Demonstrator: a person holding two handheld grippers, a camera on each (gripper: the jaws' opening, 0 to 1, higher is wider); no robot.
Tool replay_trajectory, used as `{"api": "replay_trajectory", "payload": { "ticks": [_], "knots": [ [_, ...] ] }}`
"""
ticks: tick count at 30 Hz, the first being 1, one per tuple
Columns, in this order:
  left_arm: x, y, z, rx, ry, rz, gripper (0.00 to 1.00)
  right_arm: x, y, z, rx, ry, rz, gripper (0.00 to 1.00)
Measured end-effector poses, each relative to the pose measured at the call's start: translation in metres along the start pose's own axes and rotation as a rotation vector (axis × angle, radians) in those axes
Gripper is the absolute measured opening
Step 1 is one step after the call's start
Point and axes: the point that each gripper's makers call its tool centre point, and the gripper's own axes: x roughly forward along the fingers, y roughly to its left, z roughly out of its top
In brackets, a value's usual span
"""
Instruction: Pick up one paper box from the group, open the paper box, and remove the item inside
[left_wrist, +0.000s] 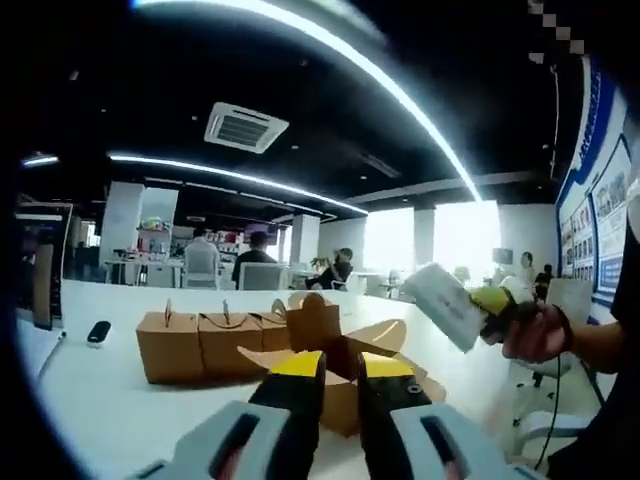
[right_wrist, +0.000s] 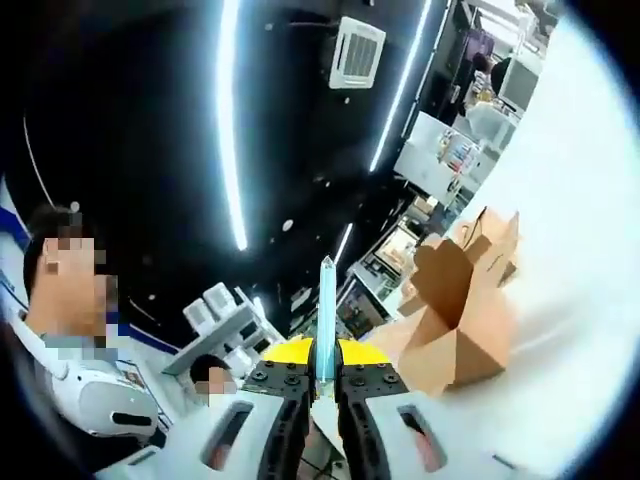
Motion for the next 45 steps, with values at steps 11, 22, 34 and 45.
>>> {"api": "replay_trajectory", "payload": {
  "ticks": [11,22,34,45],
  "knots": [
    [-0.017,-0.017,-0.003,-0.013,-0.025,0.019,0.16,-0.011,-0.002,-0.058,0.082,0.104,-0.077,0.09],
    [-0.031,-0.022,-0.017,-0.043,-0.018,0.032,0.16,-0.023,-0.025,-0.086,0.156,0.143,-0.208,0.09],
    [-0.04,-0.019,-0.026,-0.08,-0.018,0.053,0.16,-0.036,-0.059,-0.106,0.247,0.167,-0.409,0.09],
    [-0.037,-0.02,-0.037,-0.102,-0.004,0.041,0.16,-0.048,-0.068,-0.105,0.337,0.104,-0.536,0.09]
  ]
}}
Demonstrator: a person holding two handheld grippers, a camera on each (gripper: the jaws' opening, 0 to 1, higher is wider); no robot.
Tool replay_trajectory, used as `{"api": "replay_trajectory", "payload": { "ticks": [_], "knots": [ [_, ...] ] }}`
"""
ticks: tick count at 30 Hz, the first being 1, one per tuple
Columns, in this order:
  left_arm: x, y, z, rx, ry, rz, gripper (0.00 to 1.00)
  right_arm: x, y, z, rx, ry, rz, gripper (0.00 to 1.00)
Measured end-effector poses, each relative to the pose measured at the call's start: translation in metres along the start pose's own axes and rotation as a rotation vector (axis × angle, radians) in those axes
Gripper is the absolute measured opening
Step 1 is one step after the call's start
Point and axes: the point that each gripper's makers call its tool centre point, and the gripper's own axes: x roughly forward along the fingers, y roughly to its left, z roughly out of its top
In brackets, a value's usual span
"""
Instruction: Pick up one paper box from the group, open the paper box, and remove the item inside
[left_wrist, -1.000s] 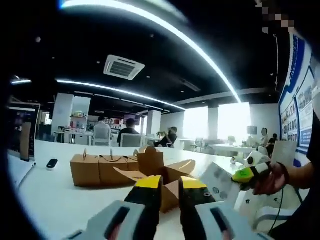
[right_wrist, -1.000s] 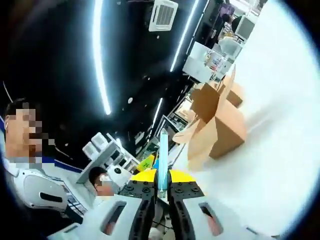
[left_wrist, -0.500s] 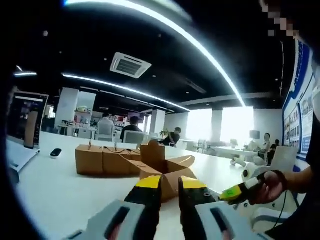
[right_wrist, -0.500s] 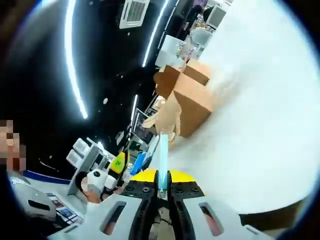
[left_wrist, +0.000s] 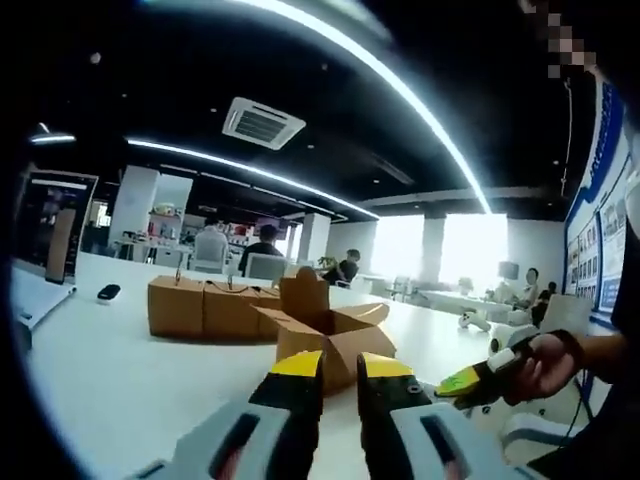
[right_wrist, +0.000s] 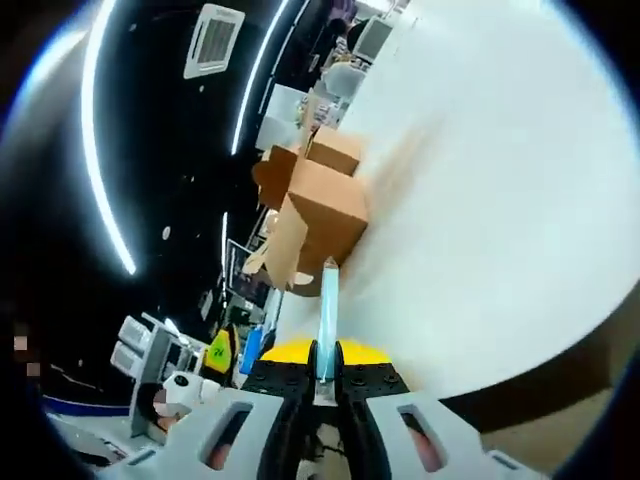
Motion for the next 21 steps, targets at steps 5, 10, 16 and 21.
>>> {"api": "replay_trajectory", "payload": {
  "ticks": [5,10,16,21],
  "knots": [
    [0.002,0.002,-0.001,-0.009,0.002,0.001,0.16,0.009,0.003,0.005,-0.003,-0.022,-0.028,0.09],
    [0.005,0.0,0.0,-0.011,-0.003,-0.004,0.16,0.013,-0.003,0.009,-0.049,-0.044,-0.074,0.1],
    [0.005,-0.003,-0.004,-0.033,0.007,-0.016,0.16,0.007,-0.004,0.012,-0.167,-0.05,-0.102,0.17],
    [0.007,-0.001,-0.012,-0.075,0.036,-0.008,0.18,0.003,0.003,0.021,-0.292,-0.06,-0.1,0.35]
  ]
}}
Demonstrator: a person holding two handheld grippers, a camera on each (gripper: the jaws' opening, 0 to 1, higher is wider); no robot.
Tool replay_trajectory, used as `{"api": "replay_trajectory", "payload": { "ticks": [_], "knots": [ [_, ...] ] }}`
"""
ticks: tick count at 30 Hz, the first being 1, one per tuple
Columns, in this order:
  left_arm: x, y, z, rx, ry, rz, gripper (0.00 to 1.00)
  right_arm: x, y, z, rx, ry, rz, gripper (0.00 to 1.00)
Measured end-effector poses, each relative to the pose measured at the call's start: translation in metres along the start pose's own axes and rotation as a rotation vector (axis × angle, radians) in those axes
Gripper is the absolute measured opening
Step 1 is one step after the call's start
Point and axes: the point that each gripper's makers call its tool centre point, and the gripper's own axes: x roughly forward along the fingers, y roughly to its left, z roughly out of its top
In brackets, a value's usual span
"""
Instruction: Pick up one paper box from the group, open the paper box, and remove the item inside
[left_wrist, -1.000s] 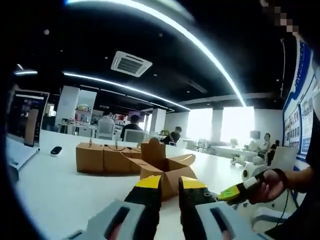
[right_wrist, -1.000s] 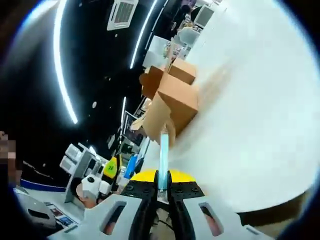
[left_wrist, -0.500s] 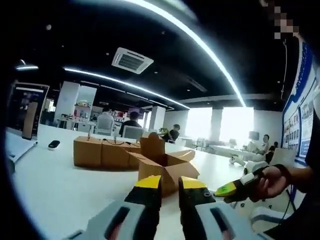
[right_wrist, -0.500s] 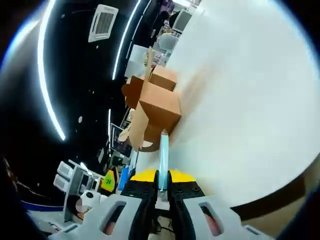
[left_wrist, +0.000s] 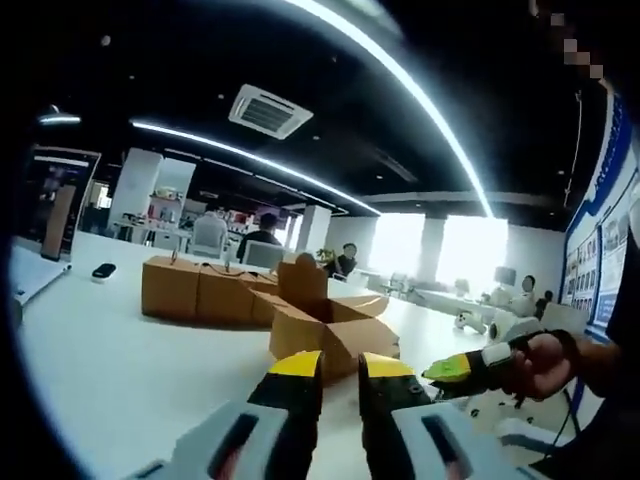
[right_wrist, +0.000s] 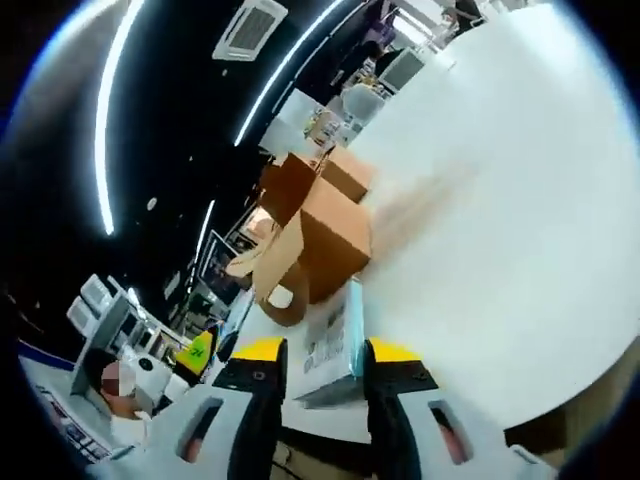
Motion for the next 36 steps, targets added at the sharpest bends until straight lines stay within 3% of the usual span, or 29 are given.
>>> {"api": "replay_trajectory", "payload": {
  "ticks": [4,8,12,16,21,24,27,29,32,35,36],
  "knots": [
    [0.001,-0.001,-0.003,0.002,0.002,0.001,0.18,-0.001,0.004,-0.003,-0.043,0.028,0.008,0.36],
    [0.001,-0.002,-0.006,-0.002,0.007,0.004,0.18,-0.002,0.008,-0.009,-0.186,0.084,0.011,0.41],
    [0.0,0.0,-0.006,0.0,0.01,0.007,0.18,0.001,0.011,-0.015,-0.218,0.117,0.02,0.49],
    [0.001,0.0,-0.005,0.001,0.007,0.006,0.18,0.003,0.01,-0.011,-0.298,0.115,0.01,0.49],
    [0.003,-0.012,-0.01,-0.017,0.031,-0.026,0.18,0.003,0.003,0.008,-0.293,0.073,0.024,0.46],
    [0.006,-0.021,-0.015,-0.017,0.057,-0.056,0.18,0.001,-0.002,0.029,-0.285,0.029,0.038,0.45],
    [0.007,-0.024,-0.014,0.0,0.064,-0.067,0.19,-0.001,-0.002,0.052,-0.19,-0.014,0.084,0.44],
    [0.007,-0.023,-0.011,0.005,0.062,-0.066,0.19,-0.005,0.001,0.07,-0.225,-0.04,0.125,0.42],
    [0.005,-0.02,-0.006,0.013,0.067,-0.065,0.19,-0.017,-0.006,0.103,-0.309,-0.09,0.117,0.41],
    [0.004,-0.019,-0.001,0.032,0.077,-0.064,0.19,-0.026,-0.009,0.119,-0.404,-0.068,0.135,0.4],
    [0.002,-0.018,0.004,0.047,0.081,-0.065,0.19,-0.03,-0.009,0.124,-0.472,-0.049,0.163,0.38]
  ]
}}
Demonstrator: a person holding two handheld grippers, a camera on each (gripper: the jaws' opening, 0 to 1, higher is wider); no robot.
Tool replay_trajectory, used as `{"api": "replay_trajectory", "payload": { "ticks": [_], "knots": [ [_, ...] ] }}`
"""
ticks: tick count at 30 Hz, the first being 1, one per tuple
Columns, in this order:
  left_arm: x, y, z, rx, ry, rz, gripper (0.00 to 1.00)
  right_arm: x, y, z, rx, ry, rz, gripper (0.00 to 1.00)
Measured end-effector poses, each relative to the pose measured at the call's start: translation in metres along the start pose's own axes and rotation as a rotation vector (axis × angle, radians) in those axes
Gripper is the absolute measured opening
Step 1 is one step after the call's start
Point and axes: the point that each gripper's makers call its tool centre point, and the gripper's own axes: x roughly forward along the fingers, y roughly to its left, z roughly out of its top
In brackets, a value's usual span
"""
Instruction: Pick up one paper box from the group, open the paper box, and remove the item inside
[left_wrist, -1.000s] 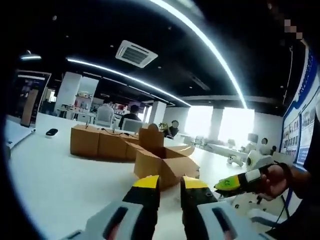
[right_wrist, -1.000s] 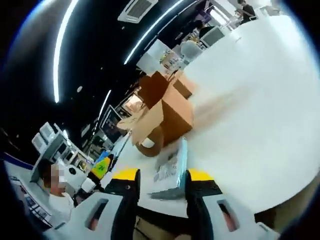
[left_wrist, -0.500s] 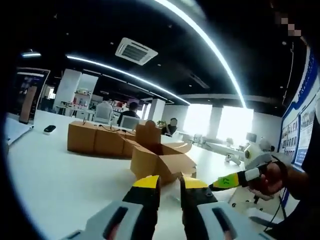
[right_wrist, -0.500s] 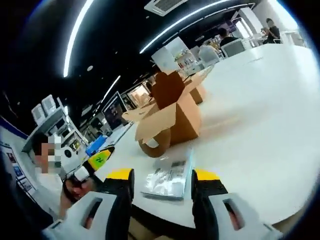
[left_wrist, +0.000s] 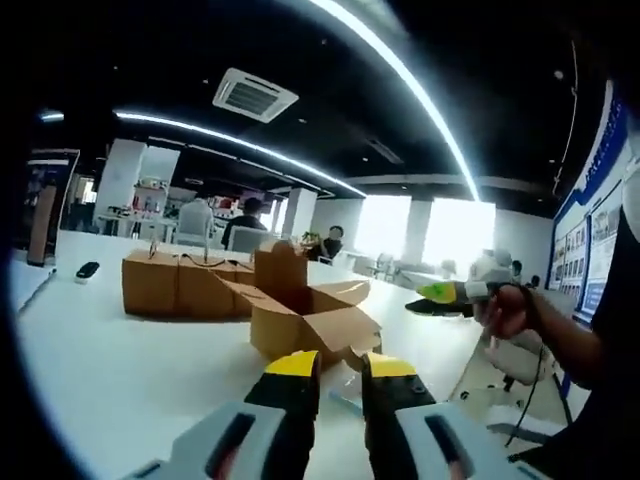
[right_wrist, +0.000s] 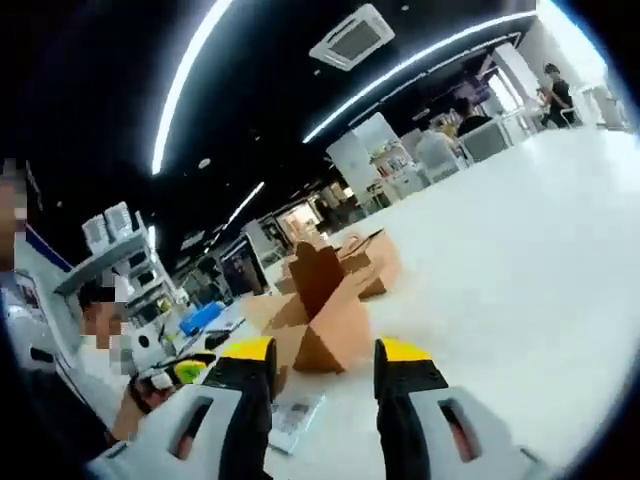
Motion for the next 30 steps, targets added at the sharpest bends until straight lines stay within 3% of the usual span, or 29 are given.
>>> {"api": "replay_trajectory", "payload": {
  "ticks": [2,5,10,14,19,22,25,30],
  "knots": [
    [-0.001,0.004,0.005,0.092,0.008,0.018,0.2,-0.005,0.001,0.005,-0.089,0.026,0.062,0.36],
    [-0.002,0.002,0.005,0.096,0.022,0.024,0.21,-0.012,0.004,0.006,-0.241,0.078,0.16,0.33],
    [-0.002,0.004,0.0,0.125,0.043,0.022,0.22,-0.019,0.017,0.003,-0.412,0.126,0.263,0.32],
    [-0.004,0.007,-0.001,0.085,0.032,0.031,0.22,-0.024,0.031,-0.001,-0.42,0.118,0.335,0.32],
    [-0.007,0.012,0.0,0.029,0.011,0.028,0.22,-0.027,0.029,-0.015,-0.448,0.185,0.338,0.27],
    [-0.008,0.016,0.0,0.046,0.013,0.046,0.21,-0.031,0.03,-0.018,-0.469,0.204,0.336,0.27],
    [-0.01,0.017,-0.004,0.085,0.035,0.054,0.17,-0.031,0.037,-0.013,-0.476,0.178,0.349,0.27],
    [-0.011,0.014,-0.006,0.105,0.043,0.032,0.18,-0.03,0.043,-0.016,-0.49,0.18,0.363,0.27]
  ]
}}
